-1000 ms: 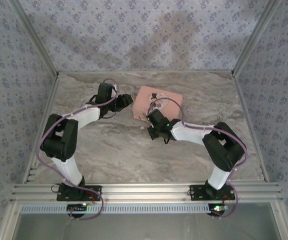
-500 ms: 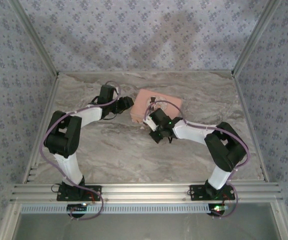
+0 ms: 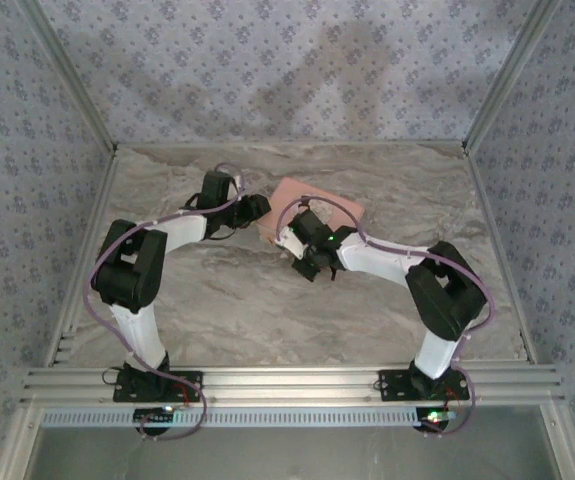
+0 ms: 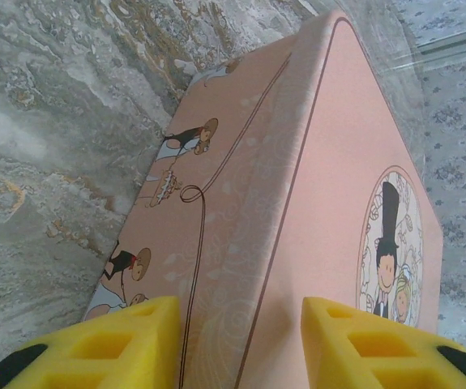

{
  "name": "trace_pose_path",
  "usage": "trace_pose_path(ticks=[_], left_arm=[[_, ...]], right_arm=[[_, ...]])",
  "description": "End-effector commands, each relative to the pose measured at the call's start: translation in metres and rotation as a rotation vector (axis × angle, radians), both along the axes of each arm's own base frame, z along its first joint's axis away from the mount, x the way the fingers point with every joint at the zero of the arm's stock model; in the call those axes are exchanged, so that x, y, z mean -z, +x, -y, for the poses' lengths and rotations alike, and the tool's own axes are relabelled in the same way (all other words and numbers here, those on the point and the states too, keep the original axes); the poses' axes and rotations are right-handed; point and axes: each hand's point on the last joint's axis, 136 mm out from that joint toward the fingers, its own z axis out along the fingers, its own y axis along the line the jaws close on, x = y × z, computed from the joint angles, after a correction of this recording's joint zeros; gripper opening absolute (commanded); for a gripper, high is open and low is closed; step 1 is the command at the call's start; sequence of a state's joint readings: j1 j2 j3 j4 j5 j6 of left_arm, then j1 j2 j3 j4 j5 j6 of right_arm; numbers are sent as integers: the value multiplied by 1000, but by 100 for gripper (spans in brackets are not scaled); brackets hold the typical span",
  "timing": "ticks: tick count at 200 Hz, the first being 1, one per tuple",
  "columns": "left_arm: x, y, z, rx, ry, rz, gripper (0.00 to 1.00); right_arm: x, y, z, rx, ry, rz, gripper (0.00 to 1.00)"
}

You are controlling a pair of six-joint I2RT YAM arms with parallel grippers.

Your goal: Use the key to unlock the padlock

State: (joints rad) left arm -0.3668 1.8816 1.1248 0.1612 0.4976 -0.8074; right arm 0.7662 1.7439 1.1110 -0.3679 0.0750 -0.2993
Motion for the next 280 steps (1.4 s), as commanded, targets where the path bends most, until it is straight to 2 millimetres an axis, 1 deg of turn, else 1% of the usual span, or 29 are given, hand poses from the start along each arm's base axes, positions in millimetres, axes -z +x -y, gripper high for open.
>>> trace_pose_path(ticks=[1, 35, 53, 68, 93, 120, 135, 153, 176, 200, 201, 202, 203, 205, 206, 207, 209, 244, 264, 280], left_arm=[[-1, -7, 17, 46, -41, -9, 42], [2, -10, 17, 43, -52, -17, 42], [3, -12, 15, 34, -54, -21, 42], [0, -11, 11, 19, -43, -6, 42], [-7, -8, -3, -25, -29, 18, 43], [-19, -7, -27, -86, -15, 50, 45], [-25, -11, -39, -113, 4, 71, 46], [-32, -20, -50, -130, 36, 93, 47], [-39, -34, -61, -142, 80, 113, 49], [-44, -47, -71, -150, 123, 131, 58], [-44, -48, -71, -150, 124, 131, 59], [-44, -49, -72, -150, 127, 130, 63], [-45, -49, -72, -152, 129, 131, 69], [-44, -50, -73, -153, 134, 132, 88], [-44, -51, -74, -154, 136, 132, 93], [-45, -51, -74, -154, 137, 134, 96], [-46, -52, -75, -156, 141, 136, 98], [-53, -69, -81, -148, 199, 163, 98], [-55, -80, -83, -135, 225, 175, 98], [-58, -89, -81, -117, 224, 189, 98]], right_arm=[[-10, 8, -16, -73, -17, 55, 0], [-6, 9, -22, -83, -25, 59, 0], [-9, 8, -29, -87, -2, 63, 0], [-14, 6, -33, -84, 22, 66, 0], [-25, -2, -35, -73, 63, 76, 0], [-43, -12, -33, -45, 146, 79, 0], [-54, -16, -27, -16, 181, 90, 0], [-68, -23, -18, 15, 226, 102, 0], [-84, -29, 2, 86, 273, 101, 0], [-91, -30, 30, 249, 308, 82, 0], [-91, -30, 31, 254, 309, 80, 0], [-92, -31, 32, 263, 313, 78, 0], [-92, -31, 33, 269, 316, 76, 0], [-91, -31, 35, 281, 318, 73, 0], [-91, -31, 37, 286, 318, 72, 0], [-91, -31, 38, 289, 318, 72, 0], [-91, -31, 40, 304, 322, 70, 0], [-88, -31, 92, 559, 351, 44, 0], [-83, -30, 131, 753, 378, 4, 0], [-74, -32, 164, 921, 396, -39, 0]])
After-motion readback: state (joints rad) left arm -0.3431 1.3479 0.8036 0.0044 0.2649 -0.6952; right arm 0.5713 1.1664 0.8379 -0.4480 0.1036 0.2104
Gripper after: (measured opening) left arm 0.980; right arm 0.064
